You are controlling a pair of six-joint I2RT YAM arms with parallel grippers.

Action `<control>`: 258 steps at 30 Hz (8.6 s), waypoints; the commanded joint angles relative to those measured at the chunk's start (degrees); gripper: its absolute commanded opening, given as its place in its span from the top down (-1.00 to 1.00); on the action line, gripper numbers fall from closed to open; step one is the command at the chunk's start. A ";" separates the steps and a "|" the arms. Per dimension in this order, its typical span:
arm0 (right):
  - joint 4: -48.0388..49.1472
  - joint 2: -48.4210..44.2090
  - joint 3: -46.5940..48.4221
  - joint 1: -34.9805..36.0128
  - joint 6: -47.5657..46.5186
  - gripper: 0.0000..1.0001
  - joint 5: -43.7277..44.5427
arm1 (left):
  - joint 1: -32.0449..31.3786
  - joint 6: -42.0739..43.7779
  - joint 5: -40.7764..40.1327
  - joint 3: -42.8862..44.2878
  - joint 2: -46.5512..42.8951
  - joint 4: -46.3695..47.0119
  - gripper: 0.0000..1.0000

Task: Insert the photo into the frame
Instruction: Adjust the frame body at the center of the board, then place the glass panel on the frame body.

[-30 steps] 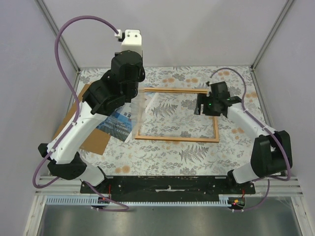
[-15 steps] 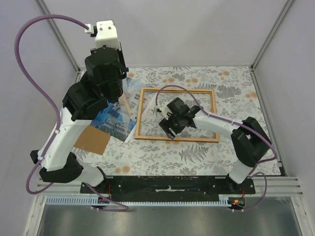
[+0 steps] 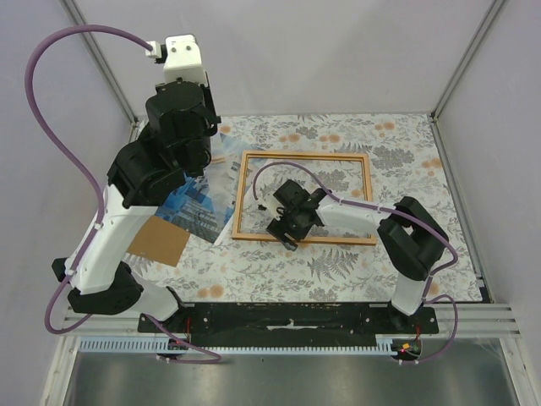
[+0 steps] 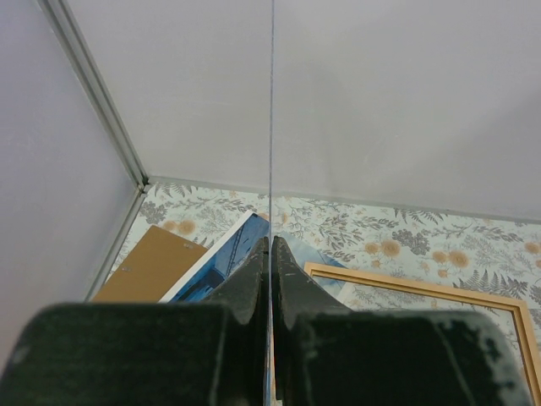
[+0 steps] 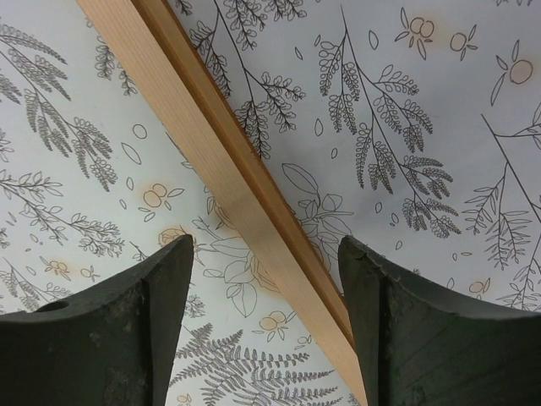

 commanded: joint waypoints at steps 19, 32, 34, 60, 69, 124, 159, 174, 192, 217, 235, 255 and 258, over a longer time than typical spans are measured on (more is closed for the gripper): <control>0.62 -3.74 0.74 2.70 -1.75 0.61 6.23 | 0.19 0.01 -0.91 -4.17 -3.15 7.00 0.96; -12.46 5.37 21.89 3.58 9.65 0.95 16.95 | 0.19 -0.52 -0.91 -4.34 -3.06 7.36 0.96; -15.10 9.59 27.78 3.67 13.78 0.97 18.63 | 0.19 -0.08 -1.26 -4.08 -3.06 7.45 0.96; -25.93 35.72 60.52 -5.03 58.01 0.89 11.61 | 0.19 1.24 -4.08 -6.80 -6.40 7.45 0.96; -19.77 28.69 52.95 -5.30 54.15 -0.03 11.43 | 0.19 -0.17 -3.20 -7.95 -6.23 6.66 0.96; 116.82 8.20 8.82 -30.26 89.57 -0.96 -49.30 | 4.93 -18.63 40.57 4.18 -3.06 -3.19 0.96; 126.30 -3.21 2.41 -28.59 97.73 -0.77 -52.99 | 15.39 -11.34 44.79 -6.35 -9.03 -0.38 0.96; 120.62 -13.85 0.65 -27.71 98.63 -0.55 -55.45 | 15.57 -13.35 47.07 -18.40 -16.33 8.67 0.96; 65.83 -25.64 -4.79 -34.73 65.21 0.21 -54.13 | 16.09 -20.91 44.96 -40.54 -19.85 25.54 0.96; 69.44 -8.15 -13.58 -49.94 65.31 1.00 -59.59 | 20.84 -30.84 62.36 -63.75 2.81 57.79 -0.09; 54.67 -3.84 -17.10 -52.85 51.95 1.00 -56.78 | 21.90 -33.57 73.44 -63.14 19.78 64.93 -0.47; 54.58 3.28 -16.05 -54.08 50.71 1.00 -53.78 | 21.81 -28.47 68.70 -50.40 31.30 49.91 -0.57; 55.37 4.24 -15.61 -54.08 51.33 1.00 -53.61 | 21.90 -27.59 67.03 -48.65 31.74 47.45 -0.58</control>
